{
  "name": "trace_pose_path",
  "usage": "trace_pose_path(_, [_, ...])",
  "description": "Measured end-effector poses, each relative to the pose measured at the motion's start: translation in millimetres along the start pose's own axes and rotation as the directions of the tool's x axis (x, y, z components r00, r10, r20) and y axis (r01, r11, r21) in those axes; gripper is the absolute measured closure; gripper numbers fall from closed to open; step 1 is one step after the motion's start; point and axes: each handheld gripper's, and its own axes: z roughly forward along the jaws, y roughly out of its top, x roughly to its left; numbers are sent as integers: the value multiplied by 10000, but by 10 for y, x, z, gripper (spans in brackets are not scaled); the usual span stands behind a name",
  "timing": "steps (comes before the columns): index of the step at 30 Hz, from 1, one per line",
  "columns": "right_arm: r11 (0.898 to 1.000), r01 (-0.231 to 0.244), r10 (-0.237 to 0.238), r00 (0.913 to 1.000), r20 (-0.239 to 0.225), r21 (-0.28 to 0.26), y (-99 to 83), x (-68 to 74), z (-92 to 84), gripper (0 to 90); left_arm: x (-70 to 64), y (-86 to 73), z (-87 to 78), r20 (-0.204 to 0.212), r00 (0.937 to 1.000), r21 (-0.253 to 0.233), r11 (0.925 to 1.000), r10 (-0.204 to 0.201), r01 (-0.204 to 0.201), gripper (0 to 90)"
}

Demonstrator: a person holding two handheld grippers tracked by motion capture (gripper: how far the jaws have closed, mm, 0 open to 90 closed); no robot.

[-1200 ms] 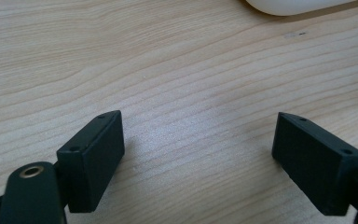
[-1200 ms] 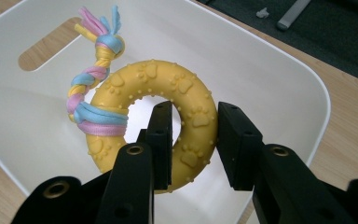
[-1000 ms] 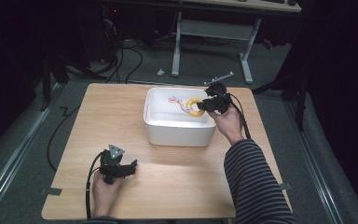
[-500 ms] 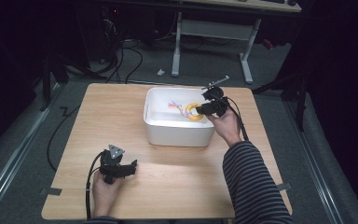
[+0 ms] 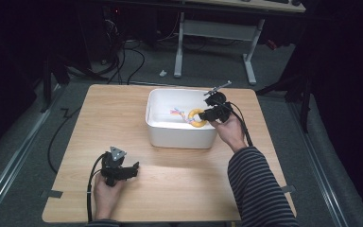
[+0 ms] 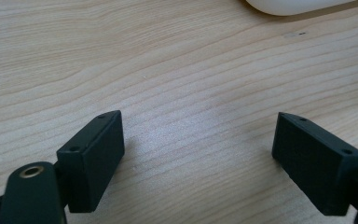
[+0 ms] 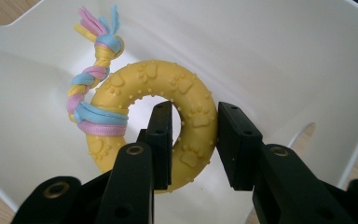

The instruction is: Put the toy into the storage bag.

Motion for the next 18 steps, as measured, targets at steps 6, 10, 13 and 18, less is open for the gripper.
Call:
trace_pose_path(6, [9999, 121, -121, 9999, -80, -27, -50, 34, -9, 677, 0, 0, 0, -1, 10000, 0, 10000, -1, 1, 171])
trace_pose_path(10, [9996, 292, -291, 9995, -120, 37, -65, 63, -22, 677, 0, 0, 0, 0, 10000, 2, 10000, 0, 0, 171])
trace_pose_path(13, [9997, 231, -231, 9995, -206, -13, -79, 80, -38, 677, 0, 0, 0, -1, 10000, -3, 10000, -3, 3, 171])
trace_pose_path(18, [9989, 458, -455, 9986, -256, 110, -94, 109, -47, 677, 0, 0, 0, 1, 10000, 2, 10000, 3, -3, 171])
